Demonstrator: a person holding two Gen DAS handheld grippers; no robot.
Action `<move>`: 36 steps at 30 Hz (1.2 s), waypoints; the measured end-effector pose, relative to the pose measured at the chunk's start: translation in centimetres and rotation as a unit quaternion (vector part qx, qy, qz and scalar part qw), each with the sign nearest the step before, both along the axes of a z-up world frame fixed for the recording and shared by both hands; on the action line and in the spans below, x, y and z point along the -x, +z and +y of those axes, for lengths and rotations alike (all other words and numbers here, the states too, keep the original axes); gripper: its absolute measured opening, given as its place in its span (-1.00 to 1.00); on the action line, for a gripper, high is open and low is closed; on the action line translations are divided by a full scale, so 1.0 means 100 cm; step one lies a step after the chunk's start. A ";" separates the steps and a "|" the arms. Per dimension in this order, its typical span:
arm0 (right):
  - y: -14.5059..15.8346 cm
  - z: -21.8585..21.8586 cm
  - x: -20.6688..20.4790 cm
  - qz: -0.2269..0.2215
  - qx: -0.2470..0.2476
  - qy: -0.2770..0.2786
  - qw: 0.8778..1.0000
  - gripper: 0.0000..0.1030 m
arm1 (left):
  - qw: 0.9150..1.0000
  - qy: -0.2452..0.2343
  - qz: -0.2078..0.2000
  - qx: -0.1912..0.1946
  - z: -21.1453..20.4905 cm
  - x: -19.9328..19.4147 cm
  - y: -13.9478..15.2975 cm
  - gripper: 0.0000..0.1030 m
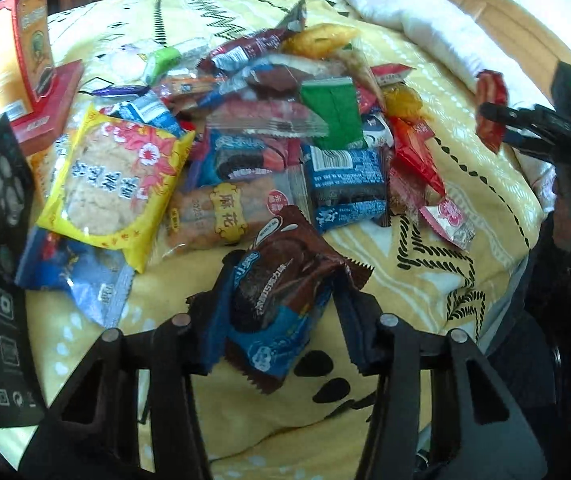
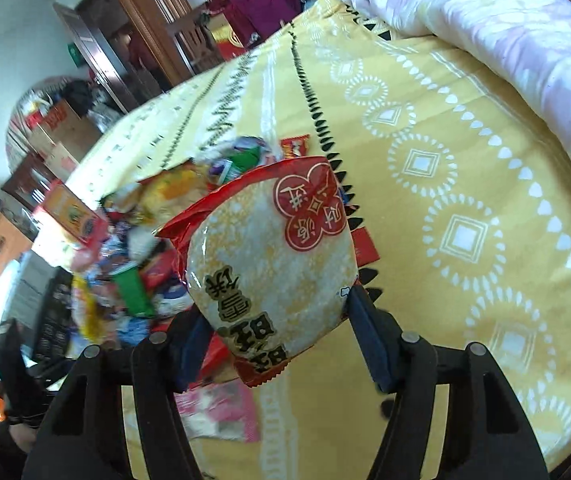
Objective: Organize snacks
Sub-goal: 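Grasp a brown Oreo packet with the left tool while the right tool grasps a Wangwang packet, then carry the Oreo packet over the bowl while the right tool drops the Wangwang packet into it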
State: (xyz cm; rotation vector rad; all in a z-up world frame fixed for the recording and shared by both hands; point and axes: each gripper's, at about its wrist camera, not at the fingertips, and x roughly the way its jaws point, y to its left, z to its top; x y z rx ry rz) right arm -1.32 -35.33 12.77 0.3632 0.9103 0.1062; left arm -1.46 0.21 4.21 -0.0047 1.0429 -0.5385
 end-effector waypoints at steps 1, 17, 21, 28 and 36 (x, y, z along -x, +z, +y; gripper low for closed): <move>0.004 0.003 0.002 -0.004 -0.002 0.002 1.000 0.33 | 1.000 0.006 -0.002 0.003 0.001 0.000 0.004 -0.10; 0.107 0.146 -0.005 -0.105 -0.001 0.125 0.987 0.32 | 0.973 0.171 -0.158 -0.001 0.126 0.022 0.147 -0.13; 0.141 0.217 -0.013 -0.133 -0.005 0.185 0.974 0.32 | 0.950 0.244 -0.191 -0.033 0.189 0.037 0.175 -0.13; 0.186 0.365 -0.017 -0.168 -0.021 0.300 0.939 0.29 | 0.907 0.361 -0.202 -0.078 0.287 0.061 0.188 -0.13; 0.182 0.483 -0.018 -0.120 -0.021 0.379 0.917 0.26 | 0.891 0.414 -0.178 -0.057 0.339 0.079 0.169 -0.13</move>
